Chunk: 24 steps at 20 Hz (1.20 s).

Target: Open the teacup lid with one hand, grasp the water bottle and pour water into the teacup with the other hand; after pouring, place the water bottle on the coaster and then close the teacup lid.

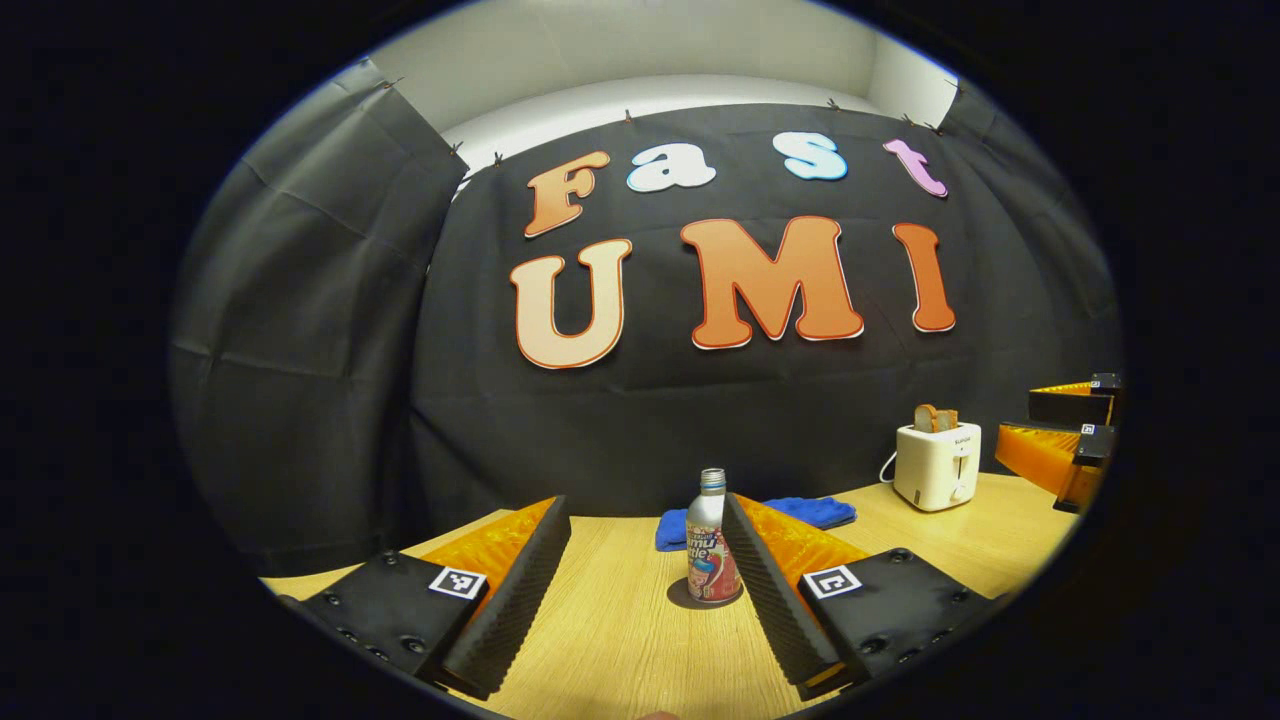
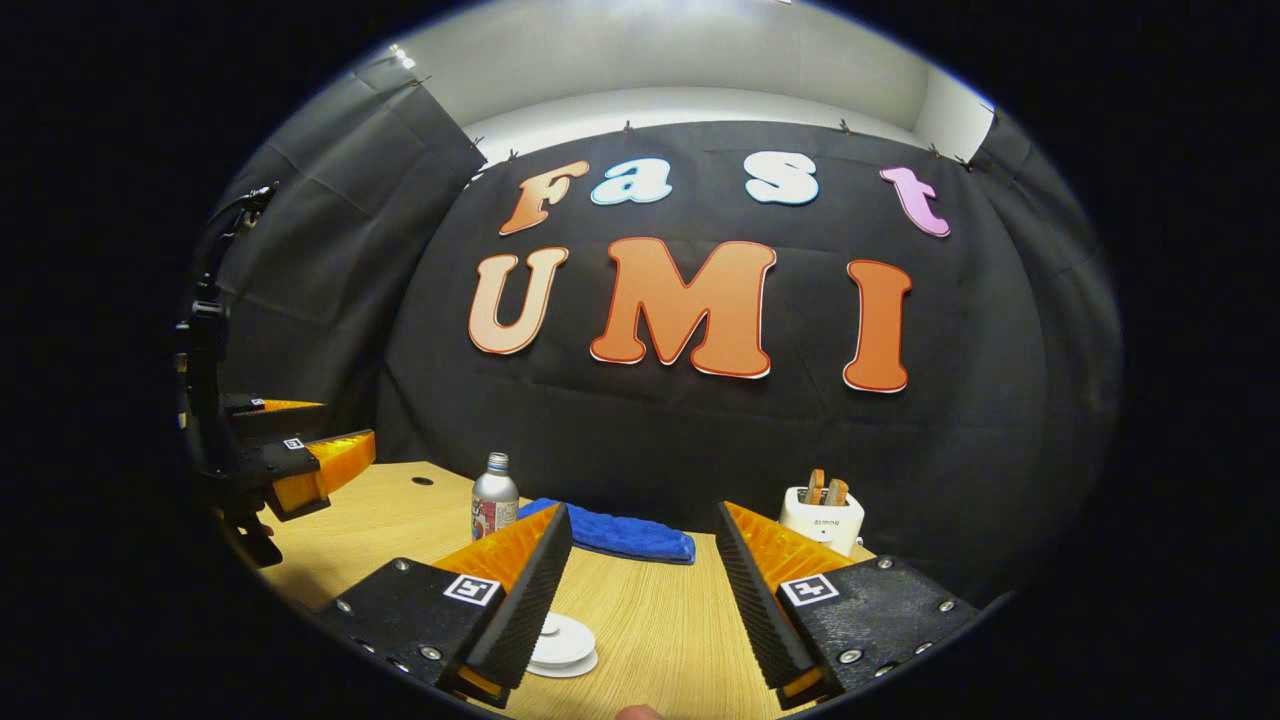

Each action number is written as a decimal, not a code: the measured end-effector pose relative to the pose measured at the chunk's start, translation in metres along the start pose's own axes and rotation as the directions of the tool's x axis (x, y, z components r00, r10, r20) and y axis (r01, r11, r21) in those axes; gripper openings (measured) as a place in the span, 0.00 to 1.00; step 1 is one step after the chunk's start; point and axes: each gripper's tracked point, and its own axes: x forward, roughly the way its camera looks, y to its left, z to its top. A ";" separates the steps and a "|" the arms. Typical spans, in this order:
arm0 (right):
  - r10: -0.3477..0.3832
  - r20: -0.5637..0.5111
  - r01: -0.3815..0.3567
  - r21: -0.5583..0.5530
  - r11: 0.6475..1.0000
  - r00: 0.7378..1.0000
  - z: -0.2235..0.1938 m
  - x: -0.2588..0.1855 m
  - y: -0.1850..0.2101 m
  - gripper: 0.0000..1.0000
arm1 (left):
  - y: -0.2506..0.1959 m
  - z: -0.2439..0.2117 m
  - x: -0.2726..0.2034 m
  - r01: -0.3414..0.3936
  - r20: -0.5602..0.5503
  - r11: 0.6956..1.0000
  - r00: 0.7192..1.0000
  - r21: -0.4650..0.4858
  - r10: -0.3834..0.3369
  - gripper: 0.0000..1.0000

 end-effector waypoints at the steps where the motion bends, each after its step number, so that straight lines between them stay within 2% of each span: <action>1: -0.001 -0.002 0.001 -0.001 1.000 1.000 -0.002 0.001 -0.001 0.86 | -0.001 0.002 0.001 0.002 0.007 1.000 1.000 -0.001 -0.002 0.96; 7: -0.024 -0.003 0.024 0.002 1.000 1.000 0.000 0.006 -0.009 0.86 | -0.012 0.011 0.008 0.022 0.040 1.000 0.999 -0.014 -0.021 1.00; 9: -0.028 0.000 0.028 0.006 1.000 1.000 0.000 0.006 -0.012 0.86 | -0.014 0.014 0.010 0.022 0.046 1.000 0.999 -0.019 -0.021 0.96; 10: -0.028 0.002 0.028 0.008 1.000 1.000 0.002 0.006 -0.012 0.86 | -0.015 0.013 0.011 0.023 0.045 1.000 0.999 -0.021 -0.022 0.99; 20: -0.024 -0.006 0.024 0.007 1.000 1.000 -0.002 0.008 -0.014 0.86 | -0.011 0.005 0.013 0.006 0.028 1.000 1.000 -0.030 -0.006 0.96; 21: -0.025 -0.007 0.025 0.008 1.000 1.000 -0.002 0.009 -0.015 0.87 | -0.012 0.004 0.013 0.008 0.027 1.000 1.000 -0.029 -0.007 0.99; 24: -0.020 -0.013 0.021 0.009 1.000 1.000 -0.002 0.010 -0.013 0.87 | -0.011 0.002 0.013 0.007 0.021 1.000 1.000 -0.030 -0.007 0.99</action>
